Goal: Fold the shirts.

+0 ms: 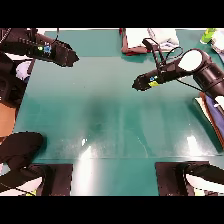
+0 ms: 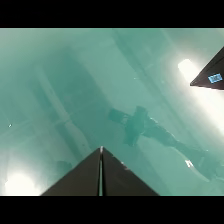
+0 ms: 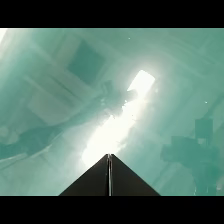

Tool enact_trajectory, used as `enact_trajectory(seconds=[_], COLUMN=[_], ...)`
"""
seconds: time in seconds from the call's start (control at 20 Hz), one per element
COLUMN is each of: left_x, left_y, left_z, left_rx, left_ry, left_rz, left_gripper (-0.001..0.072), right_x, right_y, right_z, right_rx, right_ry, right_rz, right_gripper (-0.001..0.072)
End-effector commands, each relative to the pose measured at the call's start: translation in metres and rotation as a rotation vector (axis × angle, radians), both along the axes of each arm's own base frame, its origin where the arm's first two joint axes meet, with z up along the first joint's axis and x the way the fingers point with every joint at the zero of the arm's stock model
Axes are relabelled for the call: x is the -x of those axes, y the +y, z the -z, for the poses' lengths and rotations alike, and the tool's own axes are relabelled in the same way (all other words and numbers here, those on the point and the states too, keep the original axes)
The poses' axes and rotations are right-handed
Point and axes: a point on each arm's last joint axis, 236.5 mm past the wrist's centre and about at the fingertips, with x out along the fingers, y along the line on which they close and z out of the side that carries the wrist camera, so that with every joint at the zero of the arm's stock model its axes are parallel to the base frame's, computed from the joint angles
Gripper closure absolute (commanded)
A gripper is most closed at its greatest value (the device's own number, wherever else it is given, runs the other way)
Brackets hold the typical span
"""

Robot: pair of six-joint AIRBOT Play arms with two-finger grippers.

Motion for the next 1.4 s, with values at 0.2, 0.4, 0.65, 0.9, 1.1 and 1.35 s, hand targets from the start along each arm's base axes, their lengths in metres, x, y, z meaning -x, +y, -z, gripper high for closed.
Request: enact_trajectory(seconds=[0.2,0.4,0.65,0.9,1.1,1.35], left_x=[0.0,0.0,-0.016,0.012,0.076,0.156], left_y=[0.0,0.0,-0.003,0.136,0.234,0.276], left_z=[0.0,0.0,-0.017,0.035,0.08,0.201], left_rx=[0.0,0.0,0.044,-0.277,-0.336,-0.395], left_ry=[-0.001,-0.001,-0.083,0.162,0.316,0.695], left_rz=[0.0,0.0,-0.026,-0.3,-0.559,-0.678], left_gripper=[0.0679,0.0679,0.0679,0.068,0.0679,0.0128], right_x=[0.0,-0.001,0.0,0.001,-0.001,0.0], right_y=[0.001,0.001,0.001,0.001,0.001,0.001], right_z=[0.0,-0.001,0.0,0.0,0.0,0.0], right_rx=[-0.001,-0.002,-0.002,0.001,-0.001,-0.001], right_ry=[0.0,-0.003,-0.002,0.001,-0.004,-0.003], right_rz=[-0.001,0.0,-0.001,-0.003,0.001,0.0], right_gripper=[0.0694,0.0693,0.0694,0.0694,0.0693,0.0694])
